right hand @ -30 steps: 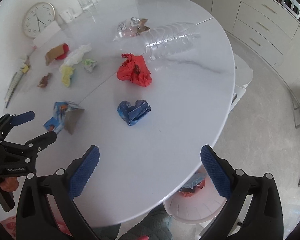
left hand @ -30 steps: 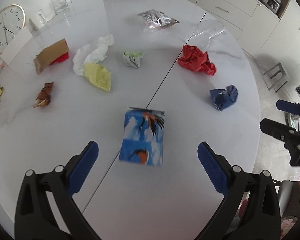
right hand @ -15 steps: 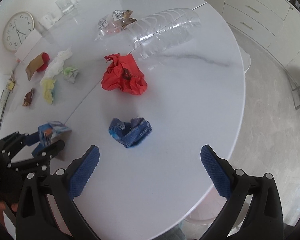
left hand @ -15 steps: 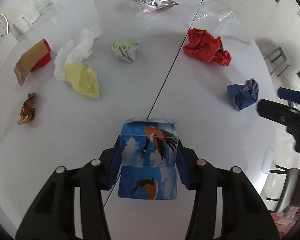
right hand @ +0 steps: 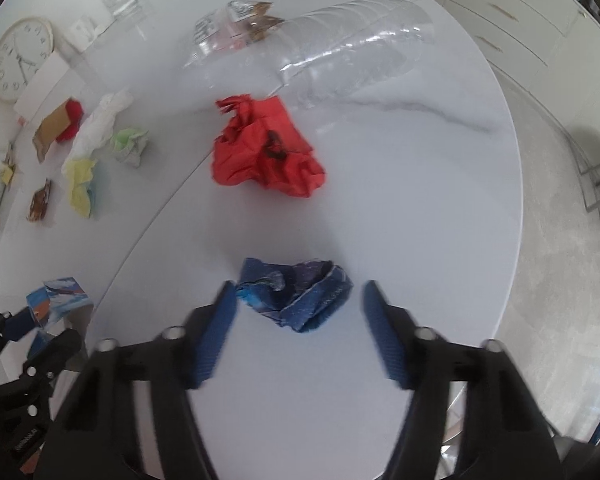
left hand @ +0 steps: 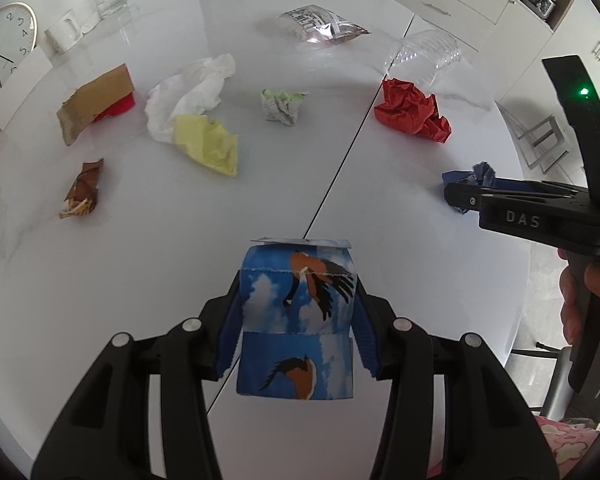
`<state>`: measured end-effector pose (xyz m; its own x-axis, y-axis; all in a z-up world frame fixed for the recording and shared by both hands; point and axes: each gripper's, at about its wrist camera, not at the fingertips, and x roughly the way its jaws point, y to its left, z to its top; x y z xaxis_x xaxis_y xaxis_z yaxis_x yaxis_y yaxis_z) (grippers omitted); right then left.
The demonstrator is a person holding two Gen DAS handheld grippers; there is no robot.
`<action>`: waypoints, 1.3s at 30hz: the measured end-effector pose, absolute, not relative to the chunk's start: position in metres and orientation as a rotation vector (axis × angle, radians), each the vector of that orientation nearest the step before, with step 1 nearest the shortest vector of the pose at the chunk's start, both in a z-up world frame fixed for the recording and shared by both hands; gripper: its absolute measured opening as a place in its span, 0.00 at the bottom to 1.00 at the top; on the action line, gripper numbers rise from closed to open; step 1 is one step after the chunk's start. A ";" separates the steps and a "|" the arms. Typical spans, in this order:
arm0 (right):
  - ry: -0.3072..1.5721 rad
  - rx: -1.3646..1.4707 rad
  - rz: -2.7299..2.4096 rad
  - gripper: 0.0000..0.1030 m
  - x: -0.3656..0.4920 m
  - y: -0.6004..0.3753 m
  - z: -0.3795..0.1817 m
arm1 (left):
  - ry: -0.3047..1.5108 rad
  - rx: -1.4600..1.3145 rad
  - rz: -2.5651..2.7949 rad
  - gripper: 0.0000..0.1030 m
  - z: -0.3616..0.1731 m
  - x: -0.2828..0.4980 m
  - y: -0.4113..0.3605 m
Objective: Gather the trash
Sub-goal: 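Grasp the blue bird-print box with the left tool while the right tool grasps crumpled blue paper, then carry box and blue paper over the white bin and open both tools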
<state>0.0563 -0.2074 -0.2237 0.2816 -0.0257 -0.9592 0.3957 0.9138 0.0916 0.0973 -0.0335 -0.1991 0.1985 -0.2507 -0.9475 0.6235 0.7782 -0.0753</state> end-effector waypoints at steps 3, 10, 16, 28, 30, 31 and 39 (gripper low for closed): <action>1.234 0.322 -0.259 0.31 0.057 -0.202 -0.222 | 1.216 0.381 -0.621 0.46 -0.200 0.099 -0.036; 1.162 0.339 -0.214 0.29 0.039 -0.206 -0.202 | 1.159 0.406 -0.657 0.46 -0.177 0.086 -0.038; 1.112 0.382 -0.224 0.29 -0.011 -0.230 -0.176 | 1.129 0.410 -0.747 0.46 -0.153 0.056 -0.066; 1.076 0.467 -0.393 0.29 -0.181 -0.313 -0.148 | 1.102 0.480 -1.057 0.46 -0.120 -0.048 -0.180; 1.072 0.491 -0.425 0.29 -0.205 -0.327 -0.149 | 1.094 0.522 -1.095 0.46 -0.120 -0.067 -0.201; 1.072 0.504 -0.445 0.29 -0.220 -0.336 -0.150 | 1.085 0.543 -1.115 0.46 -0.121 -0.078 -0.212; 1.072 0.580 -0.486 0.29 -0.269 -0.376 -0.163 | 1.079 0.604 -1.181 0.46 -0.124 -0.124 -0.262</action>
